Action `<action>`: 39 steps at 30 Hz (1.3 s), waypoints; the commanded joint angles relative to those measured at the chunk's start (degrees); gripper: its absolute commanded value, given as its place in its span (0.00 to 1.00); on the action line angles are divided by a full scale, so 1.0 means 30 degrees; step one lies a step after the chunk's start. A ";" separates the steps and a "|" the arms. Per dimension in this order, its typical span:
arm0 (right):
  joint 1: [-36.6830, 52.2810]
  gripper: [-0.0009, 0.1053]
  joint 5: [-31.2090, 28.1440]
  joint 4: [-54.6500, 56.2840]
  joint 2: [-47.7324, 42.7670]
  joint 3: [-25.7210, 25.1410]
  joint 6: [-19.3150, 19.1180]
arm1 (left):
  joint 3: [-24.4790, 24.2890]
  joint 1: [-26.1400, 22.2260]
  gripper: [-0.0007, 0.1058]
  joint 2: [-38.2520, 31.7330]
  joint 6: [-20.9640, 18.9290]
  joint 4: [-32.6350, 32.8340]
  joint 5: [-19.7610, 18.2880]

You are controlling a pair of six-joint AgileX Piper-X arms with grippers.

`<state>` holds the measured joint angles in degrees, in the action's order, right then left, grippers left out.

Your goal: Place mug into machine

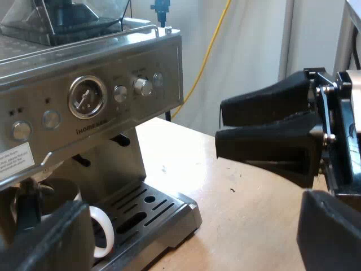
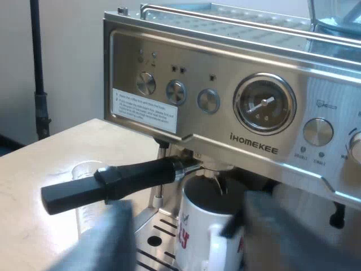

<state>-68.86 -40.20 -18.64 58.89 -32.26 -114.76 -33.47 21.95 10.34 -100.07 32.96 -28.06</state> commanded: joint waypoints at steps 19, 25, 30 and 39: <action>0.1876 0.01 0.0993 0.0488 0.1719 -0.3223 -0.0274 | -0.0126 0.0064 0.77 -0.0030 -0.0717 -0.1109 0.1766; 0.2586 0.01 0.1797 0.0999 0.3432 -0.4860 0.0294 | -0.0126 0.0064 0.77 0.0905 -0.0711 -0.1246 0.1765; 0.2697 0.01 0.2238 0.1159 0.4662 -0.5673 0.0338 | -0.0126 0.0064 0.77 0.1997 -0.0711 -0.2149 0.1765; 0.3573 0.01 0.3190 0.0978 0.6091 -0.5959 0.0903 | -0.0126 0.0064 0.77 0.3796 -0.0711 -0.3562 0.1722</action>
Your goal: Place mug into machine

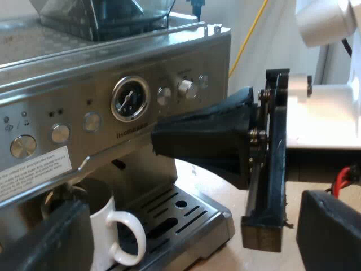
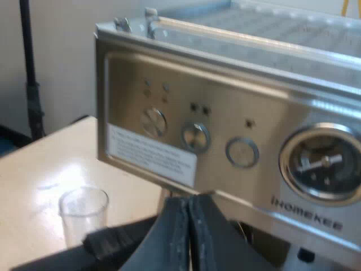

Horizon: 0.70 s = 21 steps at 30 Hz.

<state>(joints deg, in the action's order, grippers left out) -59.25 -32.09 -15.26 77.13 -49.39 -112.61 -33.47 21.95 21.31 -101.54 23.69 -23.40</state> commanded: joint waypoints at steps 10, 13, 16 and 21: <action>0.1697 0.01 0.2142 -0.0052 0.1110 -0.1544 0.0192 | -0.0126 0.0064 0.77 0.0275 -0.0221 -0.0601 0.0168; 0.1786 0.01 0.2143 0.0224 0.1618 -0.1998 0.0192 | -0.0126 0.0064 0.77 0.0275 -0.0221 -0.0601 0.0168; 0.2023 0.01 0.2228 0.0226 0.2094 -0.2257 0.0192 | -0.0126 0.0064 0.77 0.0275 -0.0221 -0.0601 0.0168; 0.2258 0.01 0.2368 0.0189 0.2603 -0.2728 0.0192 | -0.0126 0.0064 0.77 0.0275 -0.0221 -0.0601 0.0168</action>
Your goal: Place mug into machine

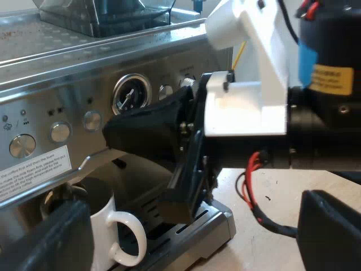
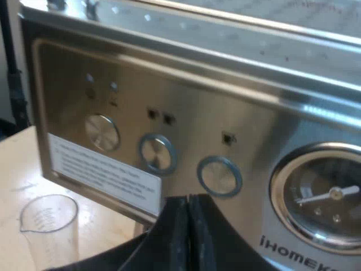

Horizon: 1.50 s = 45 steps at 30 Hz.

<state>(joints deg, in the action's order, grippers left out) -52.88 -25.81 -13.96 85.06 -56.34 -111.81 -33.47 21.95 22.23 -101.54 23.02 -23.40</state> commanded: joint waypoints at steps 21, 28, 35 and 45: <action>0.0727 0.01 0.0522 -0.0657 0.0734 -0.0766 -0.0018 | -0.0126 0.0064 0.77 -0.0030 -0.0221 -0.0377 0.0013; 0.1115 0.01 0.0524 -0.0986 0.0855 -0.0766 0.0014 | -0.0126 0.0064 0.77 -0.0030 -0.0221 -0.0377 0.0013; 0.1347 0.01 0.0476 -0.0986 0.0986 -0.0766 0.0032 | -0.0126 0.0064 0.77 -0.0030 -0.0221 -0.0377 0.0013; 0.1406 0.01 -0.0158 -0.0986 0.0914 -0.0766 0.0032 | -0.0126 0.0064 0.77 -0.0030 -0.0221 -0.0377 0.0013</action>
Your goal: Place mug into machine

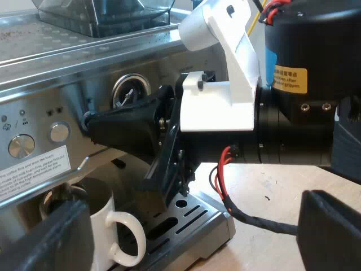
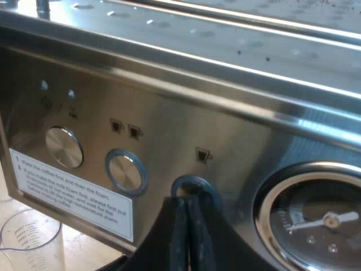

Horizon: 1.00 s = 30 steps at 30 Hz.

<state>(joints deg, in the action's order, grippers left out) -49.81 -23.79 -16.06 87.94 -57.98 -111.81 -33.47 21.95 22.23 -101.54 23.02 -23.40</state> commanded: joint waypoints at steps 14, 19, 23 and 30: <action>-0.0930 0.01 -0.1062 0.3486 -0.2853 -0.0173 0.1926 | -0.0841 0.0064 0.77 -0.0030 -0.0221 -0.0345 -0.0275; -0.1084 0.01 -0.1124 0.6834 -0.4305 -0.0173 0.3534 | -0.1181 0.0064 0.77 -0.0030 -0.0221 -0.0056 -0.0275; -0.1077 0.01 -0.1415 0.9109 -0.5669 -0.0173 0.3574 | -0.1405 0.0064 0.77 -0.0030 -0.0333 -0.0065 -0.0275; -0.0305 0.01 -0.2282 1.0155 -0.7734 -0.0173 0.3529 | -0.2649 -0.0055 0.77 0.0311 -0.1315 -0.0065 -0.0145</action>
<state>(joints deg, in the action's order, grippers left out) -51.46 -29.98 14.01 65.82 -57.98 -101.09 -40.44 21.95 22.58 -104.04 23.58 -23.96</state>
